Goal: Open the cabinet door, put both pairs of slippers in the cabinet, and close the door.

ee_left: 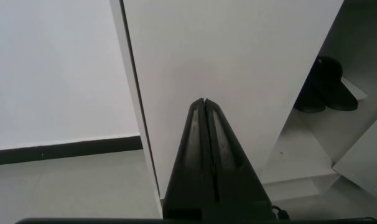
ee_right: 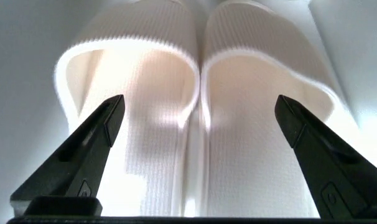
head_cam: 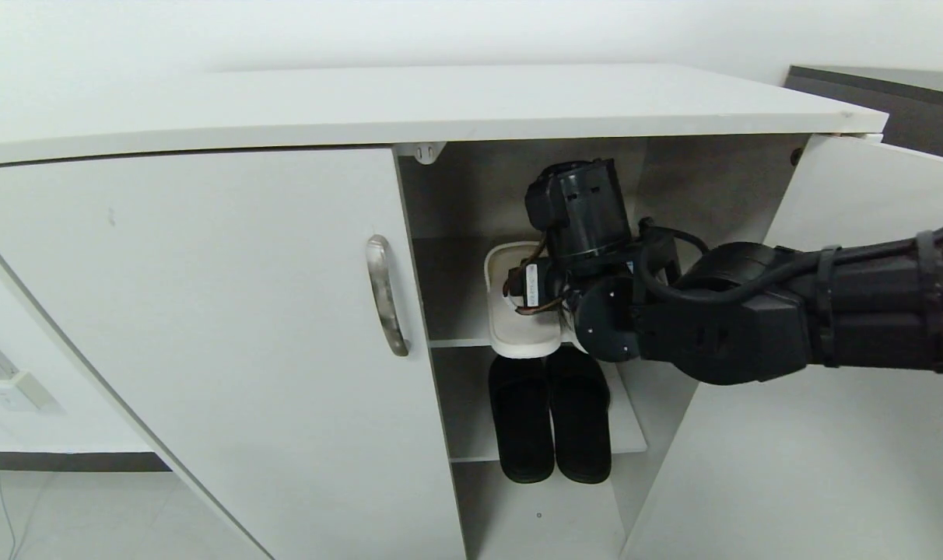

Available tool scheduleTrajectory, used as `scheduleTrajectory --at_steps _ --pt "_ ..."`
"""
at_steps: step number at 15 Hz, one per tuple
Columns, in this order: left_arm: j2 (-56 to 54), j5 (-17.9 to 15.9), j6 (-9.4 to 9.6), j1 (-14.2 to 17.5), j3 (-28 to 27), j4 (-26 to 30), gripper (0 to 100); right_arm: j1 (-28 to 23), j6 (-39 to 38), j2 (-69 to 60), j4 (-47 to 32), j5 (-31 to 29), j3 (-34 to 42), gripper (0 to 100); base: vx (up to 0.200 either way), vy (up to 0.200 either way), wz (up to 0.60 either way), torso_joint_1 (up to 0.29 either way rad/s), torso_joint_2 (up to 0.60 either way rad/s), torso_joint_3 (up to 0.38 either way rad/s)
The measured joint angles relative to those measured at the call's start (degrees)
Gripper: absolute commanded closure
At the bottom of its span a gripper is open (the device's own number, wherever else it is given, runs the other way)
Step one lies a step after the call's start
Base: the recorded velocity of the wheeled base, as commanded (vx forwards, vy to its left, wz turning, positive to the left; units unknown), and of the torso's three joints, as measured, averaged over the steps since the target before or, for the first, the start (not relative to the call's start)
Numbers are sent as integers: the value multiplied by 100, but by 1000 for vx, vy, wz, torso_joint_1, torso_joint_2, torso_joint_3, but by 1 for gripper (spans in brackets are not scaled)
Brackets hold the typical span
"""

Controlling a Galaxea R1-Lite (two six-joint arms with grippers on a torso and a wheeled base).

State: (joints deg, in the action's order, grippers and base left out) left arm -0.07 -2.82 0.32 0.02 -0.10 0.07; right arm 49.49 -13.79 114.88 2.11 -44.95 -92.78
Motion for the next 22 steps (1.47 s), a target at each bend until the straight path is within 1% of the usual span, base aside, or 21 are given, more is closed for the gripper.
scheduleTrajectory --at_steps 4,6,9,11,12,13,14,22 --pt "0 0 -5 0 0 2 100 380 -38 -680 71 15 937 0 0 0 0 0 0 0" --pt "0 -7 -2 0 0 2 100 528 -41 -1025 324 127 1436 0 0 0 0 0 0 0" --pt "0 -2 -2 0 0 2 100 605 -38 -1480 1117 734 2397 0 0 0 0 0 0 0" --pt "0 -7 -5 -2 0 2 100 623 -11 -1712 1812 975 3035 0 0 0 0 0 0 0" --pt "0 -5 0 0 0 2 100 634 18 -1788 2359 1061 3402 100 0 0 0 0 0 0" --pt "0 -7 1 -2 0 2 100 642 74 -1838 2658 1140 3650 100 0 0 0 0 0 0" --pt "0 -16 1 -2 0 0 100 653 143 -1869 2756 1215 3788 100 0 0 0 0 0 0" --pt "0 -16 6 0 0 2 100 789 150 -1872 2775 1173 3986 100 0 0 0 0 0 0"
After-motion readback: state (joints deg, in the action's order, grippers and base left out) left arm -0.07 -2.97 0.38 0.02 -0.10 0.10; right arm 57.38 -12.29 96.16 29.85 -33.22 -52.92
